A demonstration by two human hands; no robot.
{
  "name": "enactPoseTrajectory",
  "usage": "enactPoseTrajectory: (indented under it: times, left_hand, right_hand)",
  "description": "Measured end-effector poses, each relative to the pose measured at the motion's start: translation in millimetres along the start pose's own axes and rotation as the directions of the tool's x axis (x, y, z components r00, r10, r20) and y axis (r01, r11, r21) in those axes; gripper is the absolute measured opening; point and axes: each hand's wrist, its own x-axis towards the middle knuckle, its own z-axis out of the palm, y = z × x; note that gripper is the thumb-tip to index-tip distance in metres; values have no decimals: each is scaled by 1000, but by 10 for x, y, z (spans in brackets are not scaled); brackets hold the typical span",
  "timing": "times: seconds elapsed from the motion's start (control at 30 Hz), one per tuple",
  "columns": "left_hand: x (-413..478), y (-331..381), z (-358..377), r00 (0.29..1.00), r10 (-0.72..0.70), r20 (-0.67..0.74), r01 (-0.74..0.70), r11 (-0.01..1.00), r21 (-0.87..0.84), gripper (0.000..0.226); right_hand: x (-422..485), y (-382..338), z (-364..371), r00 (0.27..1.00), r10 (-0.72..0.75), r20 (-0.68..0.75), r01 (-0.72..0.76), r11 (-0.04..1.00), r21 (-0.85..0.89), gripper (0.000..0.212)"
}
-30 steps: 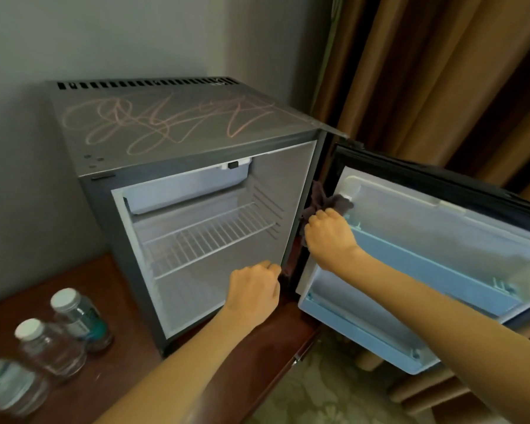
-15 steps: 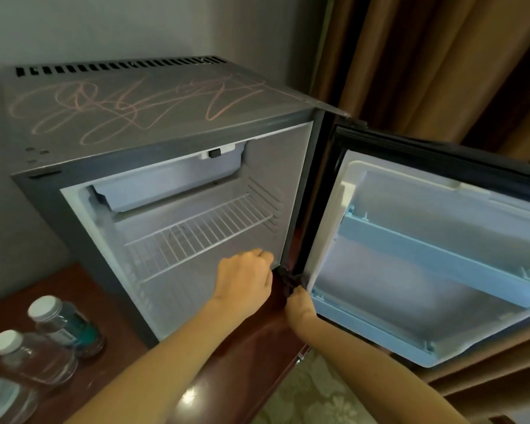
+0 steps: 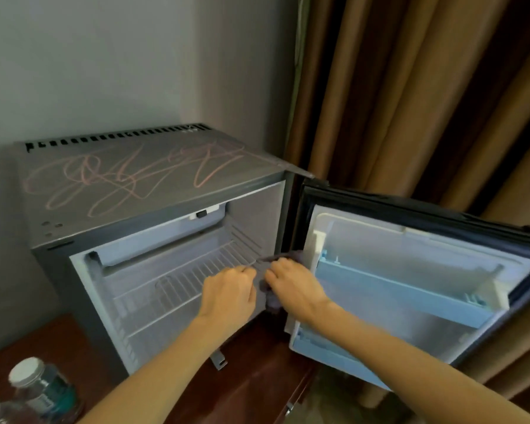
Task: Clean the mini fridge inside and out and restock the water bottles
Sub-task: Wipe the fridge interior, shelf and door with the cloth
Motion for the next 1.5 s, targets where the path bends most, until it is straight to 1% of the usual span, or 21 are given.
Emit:
enactPoseTrajectory:
  times: [0.07, 0.13, 0.2, 0.23, 0.27, 0.33, 0.37, 0.4, 0.47, 0.53, 0.63, 0.73, 0.8, 0.9, 1.07, 1.17, 1.27, 1.33, 1.4, 1.43, 1.5]
  left_hand:
    - [48, 41, -103, 1000, 23, 4, -23, 999, 24, 5]
    - [110, 98, -180, 998, 60, 2, -60, 997, 56, 15]
    - [174, 160, -209, 997, 73, -35, -71, 994, 79, 20]
    - [194, 204, -230, 996, 81, -45, -78, 995, 68, 18]
    - [207, 252, -248, 994, 93, -49, -92, 995, 34, 14]
    - [224, 360, -263, 993, 103, -61, -106, 993, -60, 6]
    - [243, 421, -265, 993, 99, -62, -104, 991, -80, 13]
    - [263, 487, -261, 991, 121, -64, -126, 988, -92, 20]
    - [310, 613, -231, 979, 185, -89, -196, 972, -132, 27]
    - [358, 729, -161, 961, 255, -110, -272, 944, -187, 32]
    - [429, 887, -41, 930, 357, -85, -367, 914, -173, 42]
    - [521, 1044, -9, 895, 439, -72, -445, 888, -113, 47]
    - [560, 1148, 21, 891, 451, -47, -454, 888, -75, 48]
    - [549, 1285, 157, 915, 404, 6, -404, 914, -31, 51]
    - [364, 1377, 396, 953, 302, 35, -302, 953, -1, 57]
    - [345, 1428, 423, 966, 258, -9, -258, 966, -9, 52]
    - [345, 1503, 439, 976, 213, -42, -214, 977, -17, 45]
    - [328, 1518, 448, 979, 193, -58, -196, 980, -41, 44]
    - [301, 1521, 446, 980, 184, -70, -189, 980, -59, 46]
    - [287, 1515, 446, 980, 183, -74, -188, 980, -65, 47]
    - [265, 1492, 443, 979, 189, -75, -195, 977, -83, 47]
  right_hand:
    - [87, 279, -481, 968, 26, -251, -19, 999, 31, 21]
    - [165, 519, -977, 883, 51, -466, -62, 998, -7, 24]
    - [229, 735, -1268, 801, 123, -586, -132, 991, 27, 24]
    - [244, 819, -1297, 798, 182, -575, -168, 983, 77, 27]
    - [255, 899, -1246, 819, 250, -517, -212, 968, 133, 32]
    - [228, 974, -1090, 879, 386, -280, -318, 913, 257, 36]
    - [200, 972, -1044, 886, 426, -184, -360, 881, 306, 36]
    - [173, 969, -1021, 881, 453, -138, -386, 855, 347, 36]
    - [153, 952, -1064, 860, 496, -122, -421, 824, 379, 38]
    - [135, 925, -1145, 841, 531, -105, -468, 810, 354, 43]
    - [10, 984, -1187, 815, 576, -60, -532, 785, 317, 38]
    - [-280, 1176, -1227, 785, 617, -54, -574, 758, 308, 27]
    - [-519, 1322, -1235, 761, 645, -62, -601, 739, 304, 26]
    - [-875, 1511, -1254, 732, 680, -43, -641, 709, 292, 28]
    - [-1667, 1966, -1319, 755, 655, -22, -652, 754, 85, 28]
    - [-2144, 2163, -1411, 672, 740, -44, -723, 667, 180, 37]
    - [-2271, 2193, -1454, 682, 731, -25, -707, 667, 236, 35]
    - [-2247, 2179, -1385, 710, 689, -144, -670, 724, 164, 25]
    - [-2195, 2129, -1327, 747, 640, -180, -617, 768, 169, 14]
    - [-2151, 2097, -1315, 758, 621, -201, -583, 782, 219, 15]
    - [-2006, 1962, -1381, 789, 558, -258, -518, 829, 212, 19]
